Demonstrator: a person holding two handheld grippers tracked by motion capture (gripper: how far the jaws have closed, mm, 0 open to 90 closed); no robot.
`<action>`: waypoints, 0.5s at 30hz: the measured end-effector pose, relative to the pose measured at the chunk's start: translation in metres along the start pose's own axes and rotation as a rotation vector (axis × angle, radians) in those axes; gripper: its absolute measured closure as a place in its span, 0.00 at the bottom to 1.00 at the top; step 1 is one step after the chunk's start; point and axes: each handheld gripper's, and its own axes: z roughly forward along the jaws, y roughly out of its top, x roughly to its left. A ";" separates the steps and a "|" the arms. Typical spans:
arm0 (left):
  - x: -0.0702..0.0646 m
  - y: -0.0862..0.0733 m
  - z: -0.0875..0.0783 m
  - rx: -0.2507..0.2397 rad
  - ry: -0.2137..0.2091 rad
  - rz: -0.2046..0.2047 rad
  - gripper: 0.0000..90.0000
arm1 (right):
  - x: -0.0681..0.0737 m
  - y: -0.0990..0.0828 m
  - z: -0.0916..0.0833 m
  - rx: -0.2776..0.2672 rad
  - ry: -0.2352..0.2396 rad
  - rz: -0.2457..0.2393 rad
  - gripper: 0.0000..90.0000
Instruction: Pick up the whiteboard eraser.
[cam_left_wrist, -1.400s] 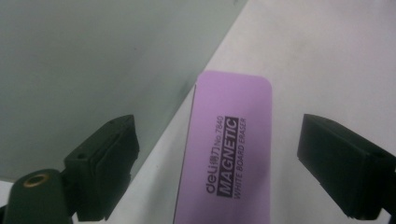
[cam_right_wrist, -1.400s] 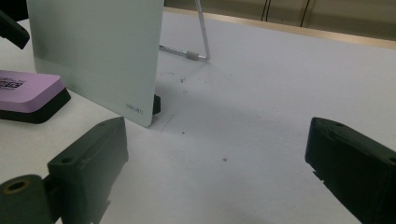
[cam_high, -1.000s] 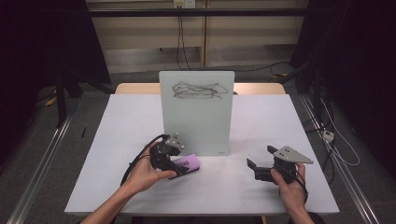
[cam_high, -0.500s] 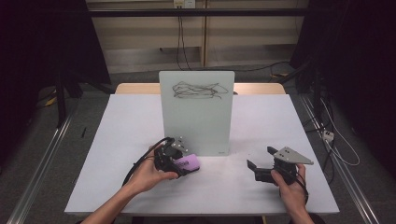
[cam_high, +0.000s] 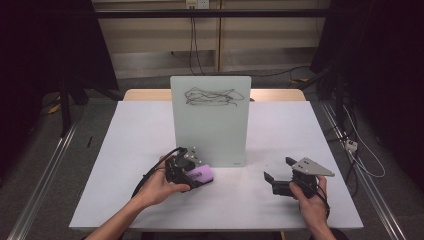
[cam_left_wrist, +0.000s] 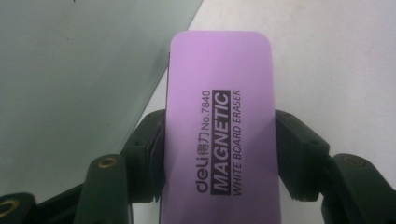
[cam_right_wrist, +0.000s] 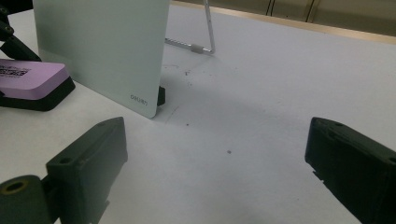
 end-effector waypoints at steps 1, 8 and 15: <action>-0.001 0.000 -0.001 0.011 0.020 -0.005 0.45 | 0.000 0.000 0.000 0.000 0.000 0.000 0.06; 0.003 -0.001 -0.007 -0.037 0.002 -0.032 0.46 | 0.000 0.000 0.000 -0.001 0.001 0.000 0.06; 0.007 -0.005 -0.019 -0.110 0.013 -0.069 0.46 | 0.000 0.001 0.002 0.001 0.005 0.001 0.06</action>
